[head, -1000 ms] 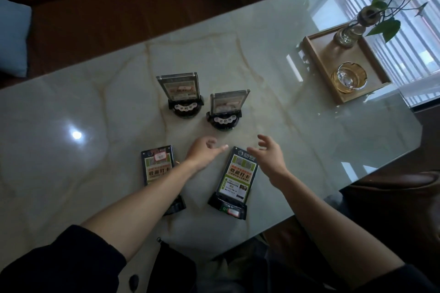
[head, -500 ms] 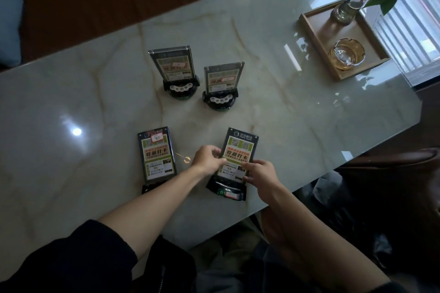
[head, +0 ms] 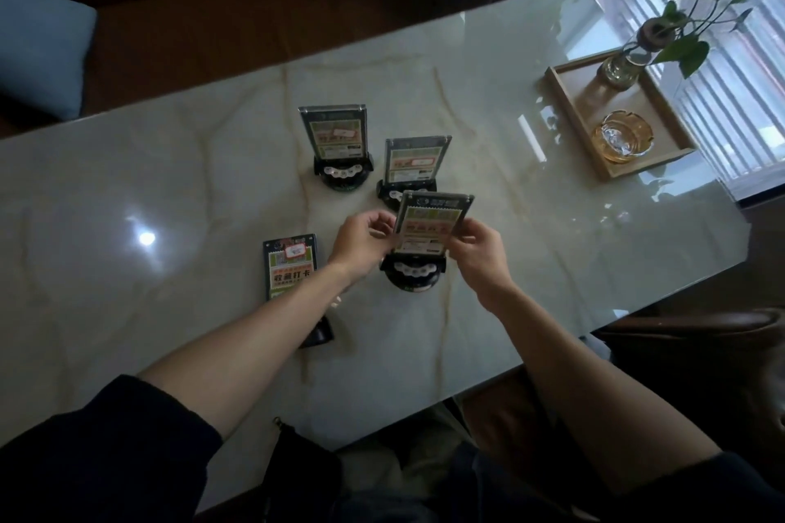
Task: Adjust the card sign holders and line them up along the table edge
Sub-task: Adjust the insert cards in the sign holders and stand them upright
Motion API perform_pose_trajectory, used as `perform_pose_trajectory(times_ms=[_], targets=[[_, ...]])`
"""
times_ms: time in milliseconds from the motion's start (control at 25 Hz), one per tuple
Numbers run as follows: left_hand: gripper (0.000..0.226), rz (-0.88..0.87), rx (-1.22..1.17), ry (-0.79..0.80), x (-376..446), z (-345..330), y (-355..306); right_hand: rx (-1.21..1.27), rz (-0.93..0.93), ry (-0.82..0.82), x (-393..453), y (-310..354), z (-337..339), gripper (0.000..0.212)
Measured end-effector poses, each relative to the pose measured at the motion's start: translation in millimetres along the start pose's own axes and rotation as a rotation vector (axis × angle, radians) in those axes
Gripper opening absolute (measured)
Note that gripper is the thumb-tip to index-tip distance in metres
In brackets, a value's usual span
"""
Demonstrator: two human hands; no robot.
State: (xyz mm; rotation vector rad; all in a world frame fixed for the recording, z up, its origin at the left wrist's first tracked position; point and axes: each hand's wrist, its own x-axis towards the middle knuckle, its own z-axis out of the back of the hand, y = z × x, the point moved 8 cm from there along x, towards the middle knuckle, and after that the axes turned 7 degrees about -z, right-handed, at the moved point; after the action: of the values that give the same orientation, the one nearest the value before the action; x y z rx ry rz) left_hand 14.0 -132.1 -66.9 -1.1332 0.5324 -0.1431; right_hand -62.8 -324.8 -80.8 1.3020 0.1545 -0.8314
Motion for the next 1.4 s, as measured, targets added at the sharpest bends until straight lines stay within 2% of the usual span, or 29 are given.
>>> perform_pose_trajectory(times_ms=[160,480,640,760,880,960,1080,1200,1280,1400], targets=[[0.015,-0.044,0.021,-0.085,6.1,6.4,-4.0,-0.08,0.073,-0.035,9.3,16.2,0.3,0.018],[0.012,-0.015,-0.039,-0.156,-1.5,7.7,12.5,-0.157,0.08,-0.022,6.5,5.9,-4.1,0.019],[0.022,0.023,-0.072,-0.145,-9.8,15.9,19.1,-0.18,-0.104,-0.016,-2.6,-17.6,-5.7,0.033],[0.026,0.057,-0.054,-0.166,-17.5,36.0,32.2,-0.221,-0.201,0.17,-19.9,-34.6,-32.5,0.02],[0.03,0.117,-0.1,-0.263,-25.1,70.4,50.8,-0.266,-0.258,0.358,-34.3,-34.2,-69.6,0.018],[0.031,0.154,-0.108,-0.355,-32.7,98.3,65.3,-0.264,-0.274,0.429,-40.5,-25.9,-94.9,0.02],[0.035,0.237,-0.022,-0.443,-48.4,130.7,93.4,-0.257,-0.28,0.451,-43.1,-15.8,-129.9,0.034],[0.047,0.328,0.036,-0.44,-64.6,143.3,124.8,-0.262,-0.323,0.429,-41.7,-16.6,-160.7,0.058],[0.046,0.381,0.045,-0.398,-73.1,143.2,142.9,-0.279,-0.354,0.42,-42.4,-23.2,-177.5,0.062],[0.021,0.436,0.016,-0.3,-82.9,133.1,161.6,-0.301,-0.399,0.439,-45.8,-40.0,-191.8,0.06]])
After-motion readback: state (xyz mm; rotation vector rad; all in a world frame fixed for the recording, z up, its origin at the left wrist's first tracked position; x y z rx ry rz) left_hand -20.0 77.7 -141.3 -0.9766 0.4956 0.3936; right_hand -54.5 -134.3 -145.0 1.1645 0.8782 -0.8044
